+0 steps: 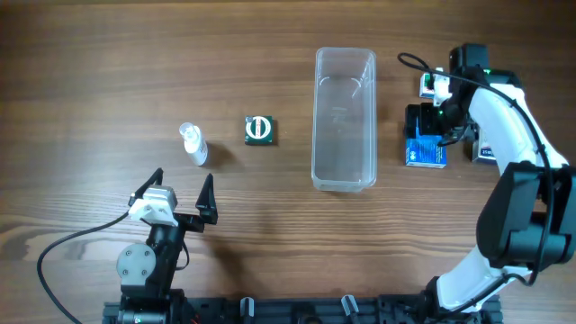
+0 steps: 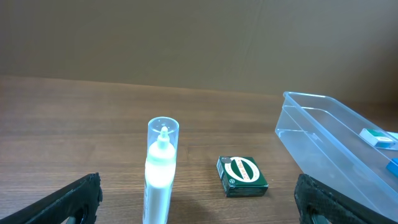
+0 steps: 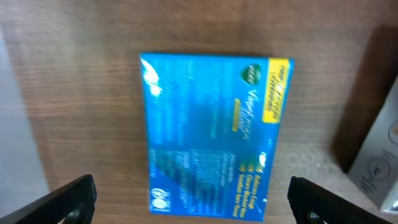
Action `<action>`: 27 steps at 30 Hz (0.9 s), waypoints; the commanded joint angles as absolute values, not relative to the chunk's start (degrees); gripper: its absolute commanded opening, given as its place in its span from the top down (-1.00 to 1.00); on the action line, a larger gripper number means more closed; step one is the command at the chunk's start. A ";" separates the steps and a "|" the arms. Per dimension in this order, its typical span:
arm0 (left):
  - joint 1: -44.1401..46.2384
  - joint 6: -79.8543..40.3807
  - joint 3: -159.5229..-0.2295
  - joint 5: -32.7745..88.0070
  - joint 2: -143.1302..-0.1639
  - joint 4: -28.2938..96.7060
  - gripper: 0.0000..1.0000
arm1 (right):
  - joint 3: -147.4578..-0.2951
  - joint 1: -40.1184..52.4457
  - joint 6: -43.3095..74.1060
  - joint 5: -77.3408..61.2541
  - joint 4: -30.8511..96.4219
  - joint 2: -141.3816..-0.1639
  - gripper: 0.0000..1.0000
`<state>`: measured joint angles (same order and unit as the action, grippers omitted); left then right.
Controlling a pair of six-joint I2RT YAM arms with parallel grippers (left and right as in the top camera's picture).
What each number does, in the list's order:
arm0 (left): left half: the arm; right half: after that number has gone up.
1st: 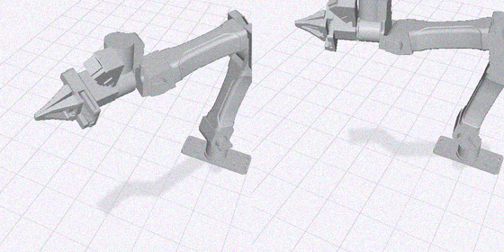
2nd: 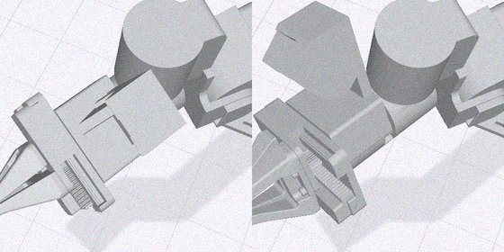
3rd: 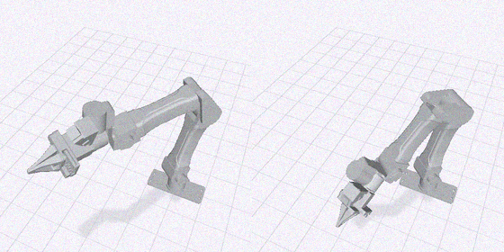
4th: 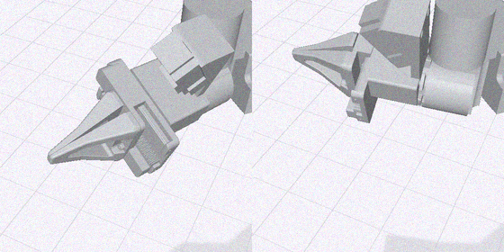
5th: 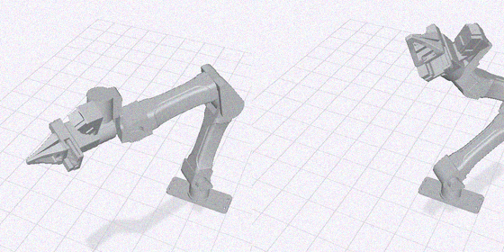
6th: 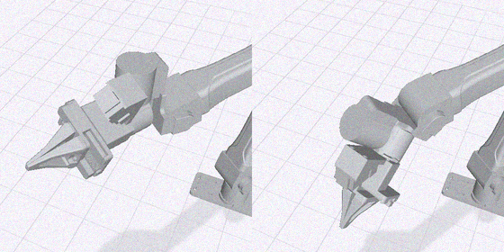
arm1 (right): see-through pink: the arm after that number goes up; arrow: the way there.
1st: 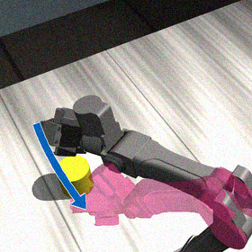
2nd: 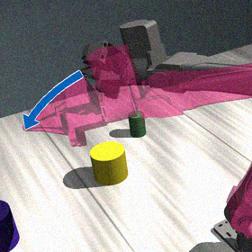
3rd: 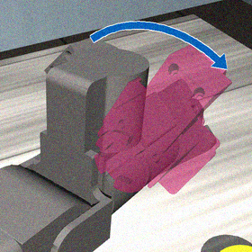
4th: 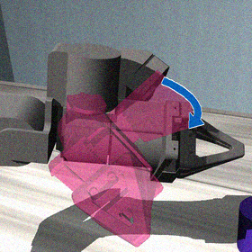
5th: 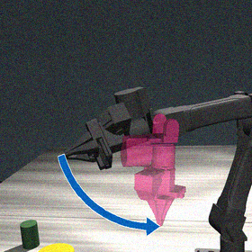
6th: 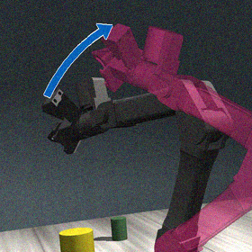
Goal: Pack container
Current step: 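Reach the right gripper to the blue medicine box and grasp it, then lift the blue box and place it into the clear container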
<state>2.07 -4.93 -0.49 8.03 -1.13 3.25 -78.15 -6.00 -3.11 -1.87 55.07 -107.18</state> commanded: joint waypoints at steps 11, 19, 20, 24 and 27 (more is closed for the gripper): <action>1.48 -3.84 -0.34 8.54 -0.93 3.55 -1.00 | -76.99 -7.42 -7.49 -4.67 53.17 -112.20 -0.99; 1.48 -3.81 -0.34 8.51 -0.93 3.55 -1.00 | -76.20 -5.96 -7.31 -3.64 51.44 -114.74 -1.00; 1.48 -3.84 -0.34 8.51 -0.93 3.55 -1.00 | -76.20 -5.96 -7.31 -3.20 51.40 -115.02 -1.00; 1.48 -3.81 -0.34 8.51 -0.93 3.55 -1.00 | -76.20 -5.96 -6.72 -2.46 50.57 -116.55 -0.99; 1.48 -3.81 -0.34 8.51 -0.93 3.55 -1.00 | -76.20 -5.96 -5.93 -2.44 50.00 -116.77 -0.99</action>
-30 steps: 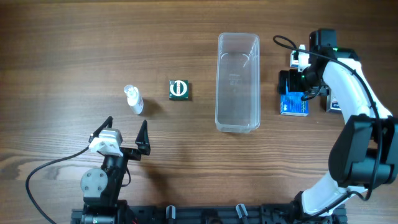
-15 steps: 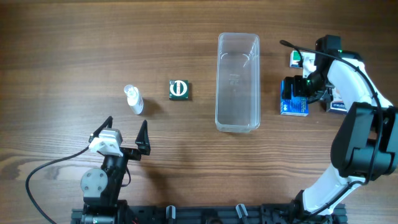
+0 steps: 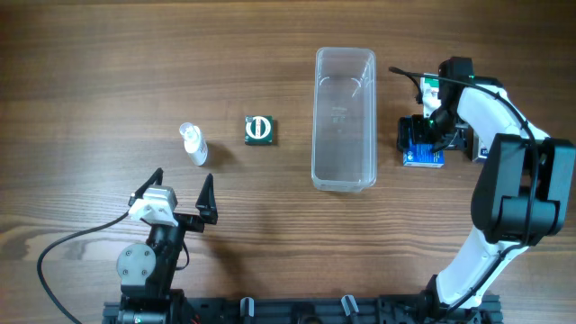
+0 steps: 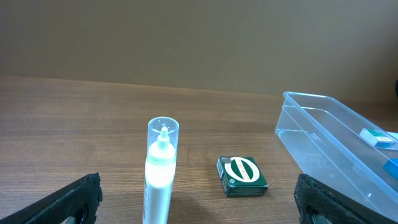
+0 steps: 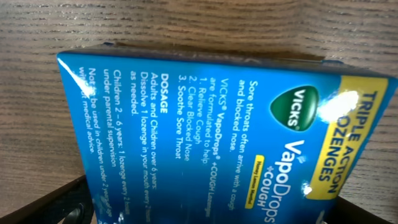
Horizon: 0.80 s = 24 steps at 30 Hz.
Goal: Pack container
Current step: 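Lift the blue box and place it into the clear container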
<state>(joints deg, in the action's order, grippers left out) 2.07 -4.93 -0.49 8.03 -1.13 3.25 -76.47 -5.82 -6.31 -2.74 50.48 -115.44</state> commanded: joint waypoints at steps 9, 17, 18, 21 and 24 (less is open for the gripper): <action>1.48 -3.84 -0.34 8.51 -0.93 3.55 -0.99 | -77.01 -5.96 -3.51 -2.22 50.46 -116.55 -0.50; 1.48 -3.81 -0.34 8.51 -0.93 3.55 -1.00 | -88.33 -5.91 -1.02 -9.28 60.53 -112.79 -0.48; 1.48 -3.84 -0.34 8.54 -0.93 3.55 -0.99 | -91.39 -5.82 -0.86 -11.16 63.16 -111.90 -0.49; 1.48 -3.81 -0.34 8.51 -0.93 3.55 -1.00 | -100.66 -4.19 -0.80 -15.73 69.49 -109.23 -0.49; 1.48 -3.84 -0.34 8.51 -0.93 3.55 -0.99 | -105.34 -0.86 -0.40 -15.51 71.31 -107.15 -0.53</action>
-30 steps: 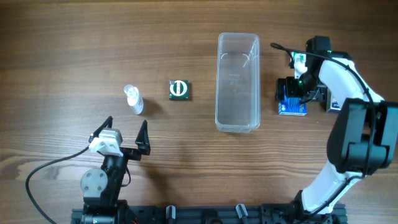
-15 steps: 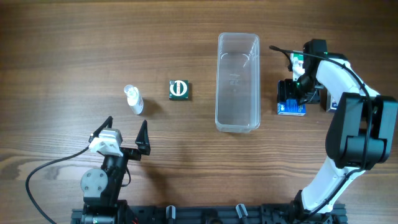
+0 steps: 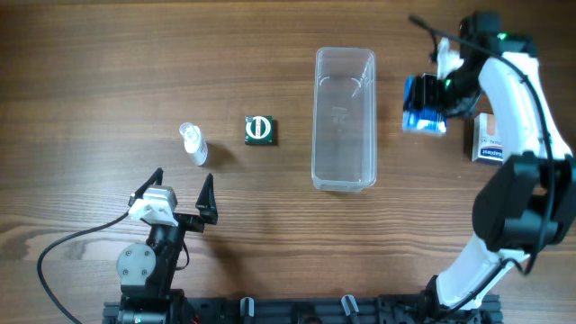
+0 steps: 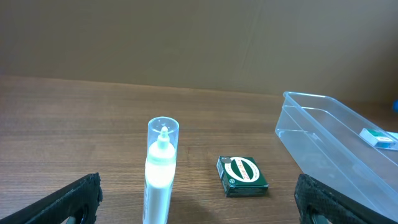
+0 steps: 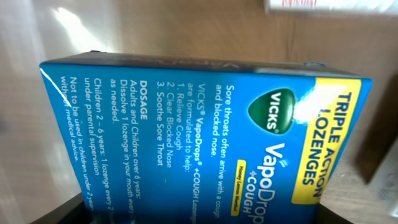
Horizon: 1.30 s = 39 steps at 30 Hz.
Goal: Pack container
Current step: 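Lift the blue box and place it into the clear container, then move the right gripper to the white box and grasp it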
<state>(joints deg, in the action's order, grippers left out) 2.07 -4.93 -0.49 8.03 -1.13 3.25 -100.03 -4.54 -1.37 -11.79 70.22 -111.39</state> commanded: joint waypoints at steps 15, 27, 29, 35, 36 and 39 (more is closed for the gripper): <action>1.48 -3.84 -0.34 8.51 -0.93 3.55 -0.99 | -106.02 19.92 18.26 3.42 58.41 -108.68 -0.63; 1.48 -3.81 -0.34 8.51 -0.93 3.55 -1.00 | -106.08 20.01 19.38 4.69 55.07 -116.11 -0.70; 1.48 -3.84 -0.34 8.51 -0.93 3.55 -1.00 | -106.08 19.90 18.06 4.93 55.90 -115.09 -0.75; 1.48 -3.81 -0.34 8.51 -0.93 3.55 -1.00 | -106.08 11.60 13.43 5.37 59.88 -106.61 -0.96; 1.48 -3.84 -0.34 8.51 -0.93 3.55 -1.00 | -106.08 9.30 13.13 5.58 61.08 -105.41 -0.99; 1.48 -3.84 -0.34 8.51 -0.93 3.55 -1.00 | -106.06 -1.34 11.77 5.54 67.02 -103.70 -1.00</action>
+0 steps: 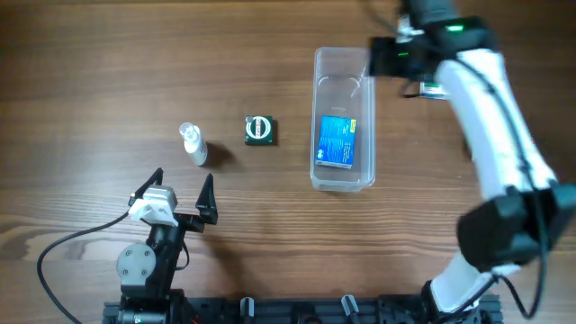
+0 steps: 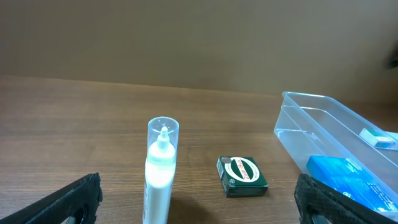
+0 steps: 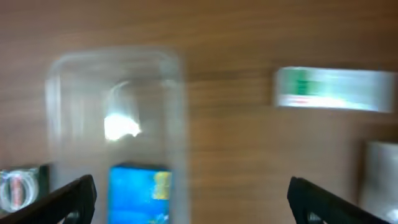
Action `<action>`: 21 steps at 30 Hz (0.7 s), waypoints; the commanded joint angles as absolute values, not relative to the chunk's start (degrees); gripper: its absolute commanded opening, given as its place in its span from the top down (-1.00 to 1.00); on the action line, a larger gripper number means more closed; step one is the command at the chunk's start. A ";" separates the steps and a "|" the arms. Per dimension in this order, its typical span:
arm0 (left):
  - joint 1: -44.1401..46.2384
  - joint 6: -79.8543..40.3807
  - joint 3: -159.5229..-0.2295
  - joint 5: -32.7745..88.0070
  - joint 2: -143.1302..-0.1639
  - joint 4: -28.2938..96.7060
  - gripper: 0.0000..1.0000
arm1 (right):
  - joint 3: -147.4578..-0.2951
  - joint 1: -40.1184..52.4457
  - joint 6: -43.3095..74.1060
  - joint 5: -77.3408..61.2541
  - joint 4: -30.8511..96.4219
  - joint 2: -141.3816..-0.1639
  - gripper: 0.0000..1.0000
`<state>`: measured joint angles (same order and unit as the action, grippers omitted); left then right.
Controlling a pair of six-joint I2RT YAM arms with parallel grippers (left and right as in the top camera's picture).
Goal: Pack container
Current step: 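Move the right gripper to the white box and grasp it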
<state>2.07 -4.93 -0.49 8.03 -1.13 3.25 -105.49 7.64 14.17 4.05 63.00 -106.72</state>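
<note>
The clear plastic container (image 1: 344, 51) stands at mid table. A blue lozenge box (image 1: 337, 141) lies flat inside its near half, also seen in the left wrist view (image 2: 345, 177) and, blurred, in the right wrist view (image 3: 140, 190). My right gripper (image 1: 389, 56) hangs high over the container's far right corner, open and holding nothing (image 3: 193, 208). A green tin (image 1: 260, 130) and a white bottle (image 1: 193, 144) stand left of the container. Near the front edge my left gripper (image 1: 183, 184) is open and empty, behind the bottle (image 2: 160, 171).
A small green-and-white box (image 3: 333, 89) lies on the wood right of the container's far end, partly under my right arm in the overhead view. The corner of a white box (image 3: 382, 177) shows further right. The right arm reaches across the table's right side.
The right gripper held the blue box in the air to the right of the container. Now the box lies inside the container and the gripper is open, higher and further left. The left arm has not moved.
My right gripper was open above the blue box on the table right of the container. Then it was down on the box, then held it raised beside the container's far end. Now the box rests in the container, let go. The left arm stayed still throughout.
</note>
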 commanded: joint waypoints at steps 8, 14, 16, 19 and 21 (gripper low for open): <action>1.48 -3.81 -0.34 8.51 -0.93 3.55 -1.00 | -93.12 -21.96 -7.55 -1.23 62.67 -106.59 -0.99; 1.48 -3.84 -0.34 8.51 -0.93 3.55 -1.00 | -83.46 -26.35 -7.55 -1.43 51.55 -107.07 -1.00; 1.48 -3.81 -0.34 8.51 -0.93 3.55 -1.00 | -81.19 -26.33 -7.99 -1.17 48.53 -107.07 -0.99; 1.48 -3.81 -0.34 8.51 -0.93 3.55 -1.00 | -79.05 -26.33 -9.43 -1.17 45.25 -108.03 -1.00; 1.48 -3.81 -0.34 8.51 -0.93 3.55 -1.00 | -79.00 -26.33 -10.98 -1.15 44.29 -109.19 -0.99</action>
